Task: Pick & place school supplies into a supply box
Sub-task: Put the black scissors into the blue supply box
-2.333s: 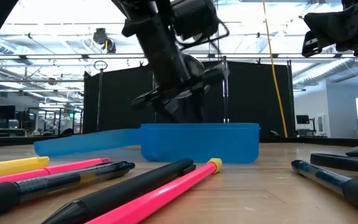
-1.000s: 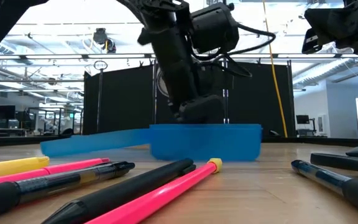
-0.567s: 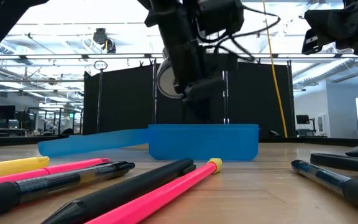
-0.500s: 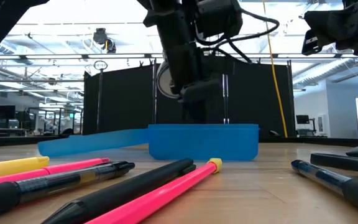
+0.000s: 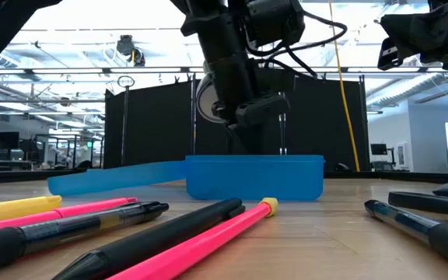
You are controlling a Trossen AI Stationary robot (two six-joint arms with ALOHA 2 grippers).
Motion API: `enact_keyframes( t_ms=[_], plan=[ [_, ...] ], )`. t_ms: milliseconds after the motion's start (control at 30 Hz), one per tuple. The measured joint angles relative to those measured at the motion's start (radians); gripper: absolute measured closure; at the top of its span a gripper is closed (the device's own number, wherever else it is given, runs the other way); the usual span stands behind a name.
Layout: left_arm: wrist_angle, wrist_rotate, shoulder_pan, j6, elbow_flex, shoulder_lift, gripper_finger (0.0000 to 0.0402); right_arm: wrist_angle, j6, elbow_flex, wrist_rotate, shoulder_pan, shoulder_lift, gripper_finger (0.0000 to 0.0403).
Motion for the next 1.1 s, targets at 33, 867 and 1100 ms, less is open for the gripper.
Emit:
enact_keyframes(
  t_ms=[33,867,1100],
  plan=[
    [-0.01,0.003,-0.001,0.0,0.0,0.0,0.0393,0.0,0.0,0.0,0.0,0.0,0.0,0.0403],
    [-0.178,-0.029,0.014,-0.08,-0.001,0.015,0.0392,-0.018,0.0,0.0,0.0,0.0,0.0,0.0403],
    [-0.171,-0.029,0.02,-0.087,-0.001,0.017,0.0393,-0.013,-0.002,0.0,0.0,0.0,0.0,0.0403]
  ],
)
